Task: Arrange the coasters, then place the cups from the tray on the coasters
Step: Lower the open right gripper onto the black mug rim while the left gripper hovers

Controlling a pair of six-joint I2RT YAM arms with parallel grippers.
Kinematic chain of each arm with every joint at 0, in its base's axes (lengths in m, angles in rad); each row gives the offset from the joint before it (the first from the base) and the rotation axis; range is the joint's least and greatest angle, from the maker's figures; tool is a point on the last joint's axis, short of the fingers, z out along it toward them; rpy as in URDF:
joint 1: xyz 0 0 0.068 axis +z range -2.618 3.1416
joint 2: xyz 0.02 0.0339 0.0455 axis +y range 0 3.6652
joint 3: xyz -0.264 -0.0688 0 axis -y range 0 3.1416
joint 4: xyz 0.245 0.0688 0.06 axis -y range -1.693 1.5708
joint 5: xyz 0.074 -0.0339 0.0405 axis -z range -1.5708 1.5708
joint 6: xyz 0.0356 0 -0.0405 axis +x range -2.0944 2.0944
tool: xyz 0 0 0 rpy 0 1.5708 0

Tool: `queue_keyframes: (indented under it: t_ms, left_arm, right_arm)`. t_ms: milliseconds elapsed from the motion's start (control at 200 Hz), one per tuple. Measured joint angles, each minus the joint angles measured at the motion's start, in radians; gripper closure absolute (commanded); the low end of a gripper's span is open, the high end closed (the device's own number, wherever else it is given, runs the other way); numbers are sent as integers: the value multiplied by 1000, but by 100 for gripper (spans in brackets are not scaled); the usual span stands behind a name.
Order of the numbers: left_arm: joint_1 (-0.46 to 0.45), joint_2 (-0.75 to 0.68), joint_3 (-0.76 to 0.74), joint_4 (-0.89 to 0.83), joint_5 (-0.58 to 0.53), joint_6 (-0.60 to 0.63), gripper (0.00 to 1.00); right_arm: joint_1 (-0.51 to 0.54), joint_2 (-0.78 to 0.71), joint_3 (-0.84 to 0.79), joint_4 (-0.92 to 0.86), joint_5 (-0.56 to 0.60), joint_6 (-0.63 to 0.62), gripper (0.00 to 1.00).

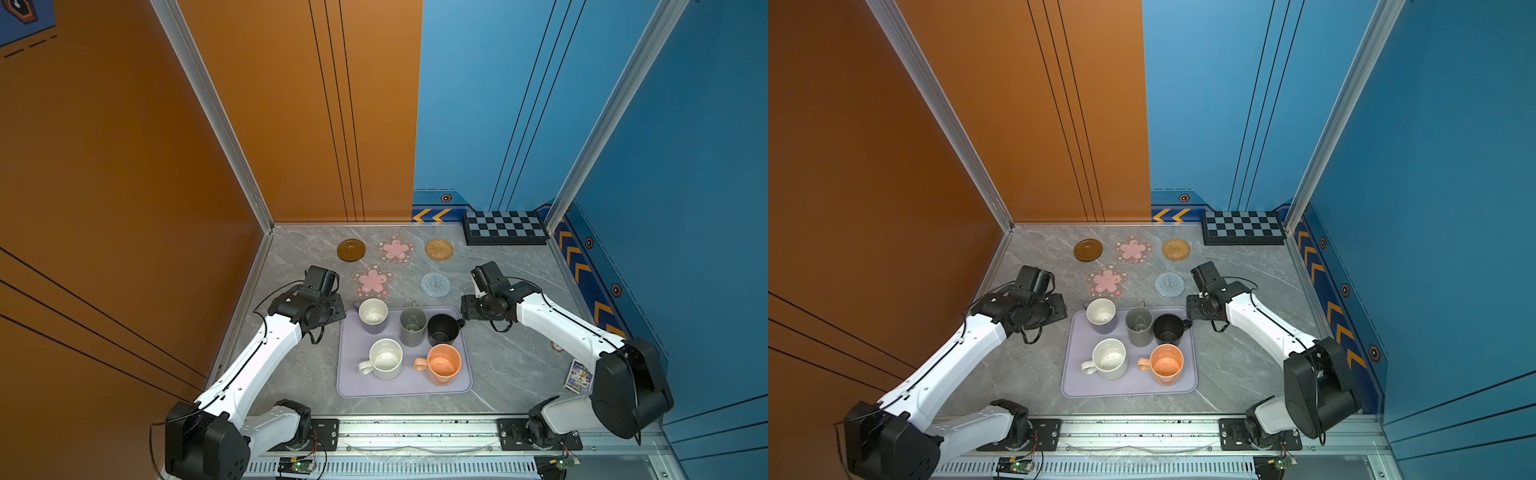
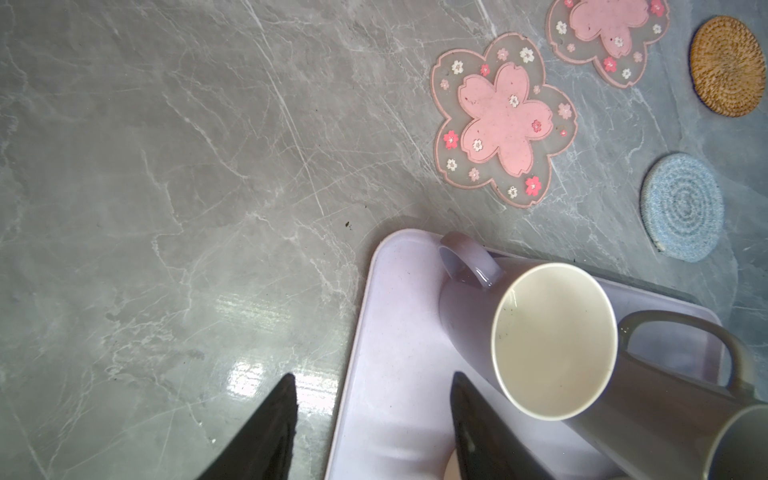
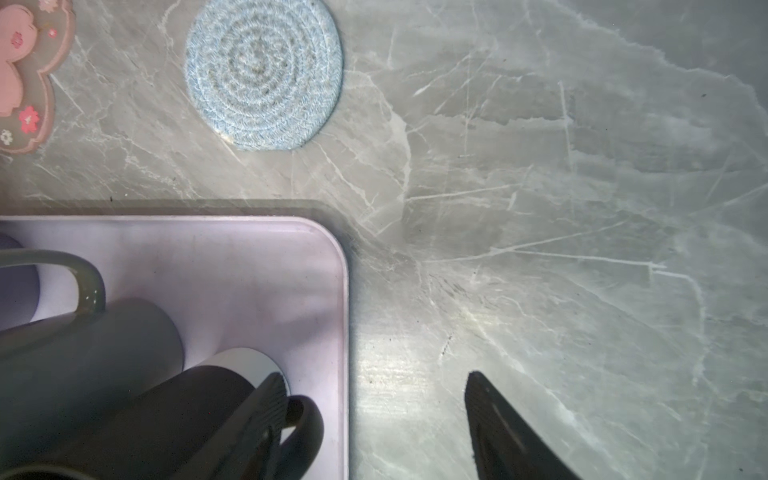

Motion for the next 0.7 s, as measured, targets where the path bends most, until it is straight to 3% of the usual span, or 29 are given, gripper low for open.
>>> queue_keyframes:
  t_ms: [701]
  left_arm:
    - [-34, -18, -17, -1, 0, -22, 40]
  right_arm:
    - [89, -98, -126, -10, -11, 27, 30]
